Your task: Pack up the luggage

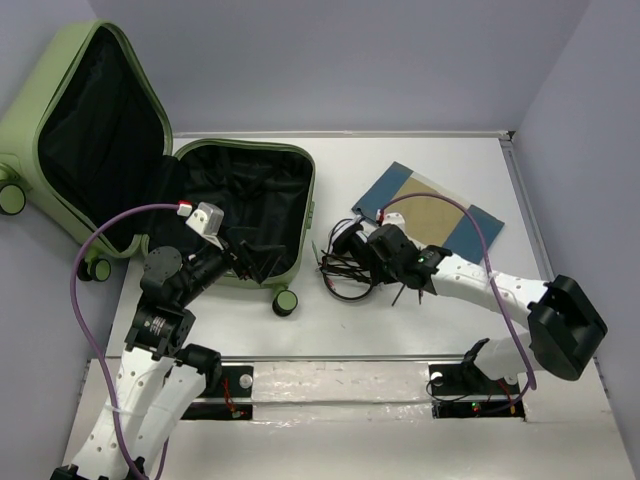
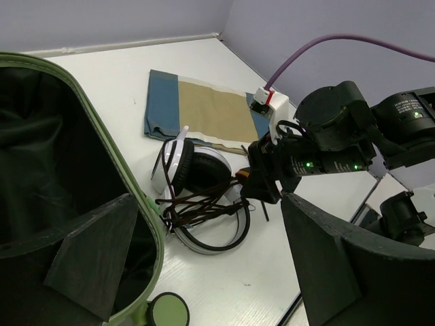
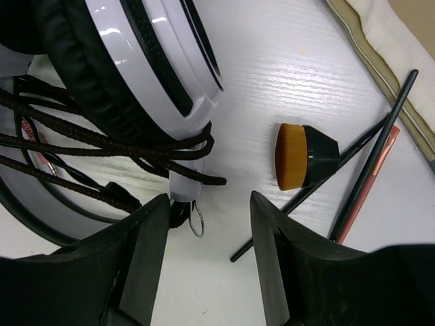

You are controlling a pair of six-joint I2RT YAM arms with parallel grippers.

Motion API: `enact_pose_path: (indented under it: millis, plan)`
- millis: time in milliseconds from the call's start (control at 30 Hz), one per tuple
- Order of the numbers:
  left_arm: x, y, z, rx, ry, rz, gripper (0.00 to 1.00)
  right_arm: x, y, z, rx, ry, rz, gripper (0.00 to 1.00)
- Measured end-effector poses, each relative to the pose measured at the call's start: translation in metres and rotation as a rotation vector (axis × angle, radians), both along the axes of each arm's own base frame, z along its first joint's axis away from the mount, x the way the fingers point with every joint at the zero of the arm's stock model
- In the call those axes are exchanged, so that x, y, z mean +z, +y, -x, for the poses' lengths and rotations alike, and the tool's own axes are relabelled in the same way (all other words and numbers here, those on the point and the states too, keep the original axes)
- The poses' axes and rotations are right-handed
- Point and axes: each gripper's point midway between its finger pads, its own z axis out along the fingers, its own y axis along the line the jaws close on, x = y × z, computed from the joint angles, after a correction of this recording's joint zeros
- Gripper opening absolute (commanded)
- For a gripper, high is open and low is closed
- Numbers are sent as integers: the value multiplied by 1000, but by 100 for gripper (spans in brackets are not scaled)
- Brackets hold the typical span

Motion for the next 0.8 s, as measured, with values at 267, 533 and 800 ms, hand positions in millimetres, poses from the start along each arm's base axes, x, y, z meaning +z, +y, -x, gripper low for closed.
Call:
enact_pose_path:
  millis: [267,533,800]
  plan:
    - [0,0,0,-3,0,0,99,1,3,-8,-28,-25,-10,52]
    - [0,0,0,-3,0,0,99,-29,10,-17,-34,6,28,34]
    - [0,0,0,-3,0,0,99,-25,12,-29,-64,-40,39,9]
